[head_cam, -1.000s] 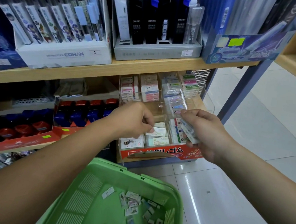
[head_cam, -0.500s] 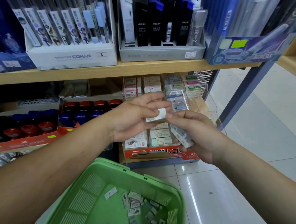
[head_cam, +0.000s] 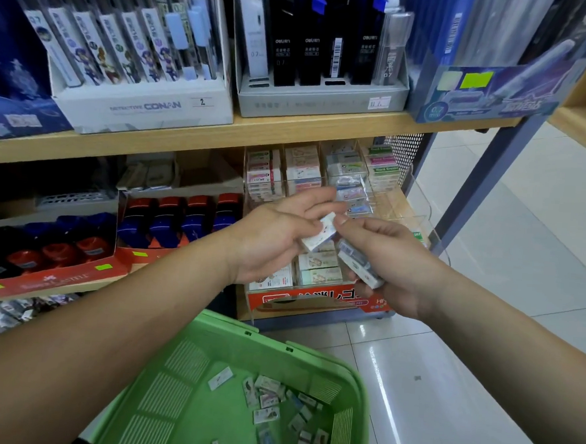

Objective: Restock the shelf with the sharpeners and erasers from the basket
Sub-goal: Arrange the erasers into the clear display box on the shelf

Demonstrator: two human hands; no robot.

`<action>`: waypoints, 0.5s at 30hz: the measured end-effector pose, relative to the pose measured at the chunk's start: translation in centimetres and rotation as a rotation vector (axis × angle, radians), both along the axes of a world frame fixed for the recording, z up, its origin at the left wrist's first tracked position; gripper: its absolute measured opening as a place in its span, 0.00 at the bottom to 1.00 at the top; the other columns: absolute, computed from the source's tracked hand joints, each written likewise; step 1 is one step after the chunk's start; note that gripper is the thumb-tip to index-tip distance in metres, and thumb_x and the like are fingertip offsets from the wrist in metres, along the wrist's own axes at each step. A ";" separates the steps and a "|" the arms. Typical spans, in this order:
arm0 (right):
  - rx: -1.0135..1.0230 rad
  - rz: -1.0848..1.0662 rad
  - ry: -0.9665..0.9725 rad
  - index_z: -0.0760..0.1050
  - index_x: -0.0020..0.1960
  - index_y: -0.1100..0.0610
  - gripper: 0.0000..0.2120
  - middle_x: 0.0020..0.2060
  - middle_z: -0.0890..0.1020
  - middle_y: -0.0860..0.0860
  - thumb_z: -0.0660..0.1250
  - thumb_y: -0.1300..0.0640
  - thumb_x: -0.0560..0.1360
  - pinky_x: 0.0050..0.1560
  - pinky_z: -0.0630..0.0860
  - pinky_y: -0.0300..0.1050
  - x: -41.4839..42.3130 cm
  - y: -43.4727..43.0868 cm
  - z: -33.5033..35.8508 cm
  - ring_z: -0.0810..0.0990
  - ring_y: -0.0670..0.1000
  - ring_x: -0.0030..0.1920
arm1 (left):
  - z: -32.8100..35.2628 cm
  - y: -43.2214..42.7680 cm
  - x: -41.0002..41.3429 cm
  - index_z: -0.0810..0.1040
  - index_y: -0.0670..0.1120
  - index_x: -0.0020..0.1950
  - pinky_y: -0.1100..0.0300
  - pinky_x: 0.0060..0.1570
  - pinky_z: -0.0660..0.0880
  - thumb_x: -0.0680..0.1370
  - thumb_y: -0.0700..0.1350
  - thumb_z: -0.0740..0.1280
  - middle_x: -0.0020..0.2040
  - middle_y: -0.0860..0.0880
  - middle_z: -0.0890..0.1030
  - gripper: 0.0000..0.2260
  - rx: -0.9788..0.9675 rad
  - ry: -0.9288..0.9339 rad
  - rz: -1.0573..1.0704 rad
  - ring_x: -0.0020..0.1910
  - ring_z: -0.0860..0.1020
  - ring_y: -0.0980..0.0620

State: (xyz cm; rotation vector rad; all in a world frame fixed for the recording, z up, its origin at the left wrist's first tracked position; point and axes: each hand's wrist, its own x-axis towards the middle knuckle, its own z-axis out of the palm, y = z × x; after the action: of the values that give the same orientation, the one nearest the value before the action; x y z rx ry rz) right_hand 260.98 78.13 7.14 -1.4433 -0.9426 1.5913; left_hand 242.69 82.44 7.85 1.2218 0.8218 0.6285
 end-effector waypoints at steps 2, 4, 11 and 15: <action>0.041 -0.020 -0.055 0.81 0.55 0.65 0.20 0.34 0.83 0.57 0.73 0.47 0.79 0.24 0.67 0.39 0.0 0.0 -0.1 0.77 0.53 0.27 | 0.2 0.0 -0.4 0.73 0.51 0.76 0.65 0.64 0.73 0.84 0.34 0.62 0.67 0.56 0.80 0.22 0.284 0.294 -0.045 0.65 0.76 0.63; 0.062 -0.027 -0.070 0.82 0.55 0.64 0.20 0.37 0.85 0.60 0.74 0.46 0.78 0.26 0.69 0.40 -0.2 0.0 -0.1 0.80 0.57 0.30 | 0.7 0.0 -0.8 0.80 0.53 0.70 0.68 0.51 0.77 0.82 0.37 0.69 0.55 0.59 0.82 0.19 0.445 0.423 -0.033 0.52 0.80 0.63; -0.063 -0.038 0.040 0.80 0.60 0.55 0.09 0.42 0.88 0.53 0.65 0.57 0.81 0.29 0.75 0.42 1.0 0.5 0.4 0.86 0.54 0.38 | -1.1 1.3 -1.3 0.81 0.48 0.51 0.58 0.36 0.77 0.76 0.36 0.73 0.44 0.48 0.81 0.08 0.557 0.526 0.286 0.38 0.80 0.56; -0.081 -0.013 0.152 0.78 0.61 0.56 0.16 0.43 0.89 0.54 0.59 0.68 0.79 0.36 0.80 0.46 1.5 0.4 0.3 0.89 0.56 0.44 | -2.4 1.1 -1.2 0.81 0.54 0.44 0.69 0.37 0.74 0.75 0.41 0.76 0.40 0.57 0.81 0.08 0.678 0.694 0.217 0.36 0.78 0.66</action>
State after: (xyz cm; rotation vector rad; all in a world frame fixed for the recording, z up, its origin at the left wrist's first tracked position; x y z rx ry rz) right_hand 262.50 78.49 7.49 -1.3587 -0.7872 1.7201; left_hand 241.46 83.57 5.46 2.0450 1.3957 0.6905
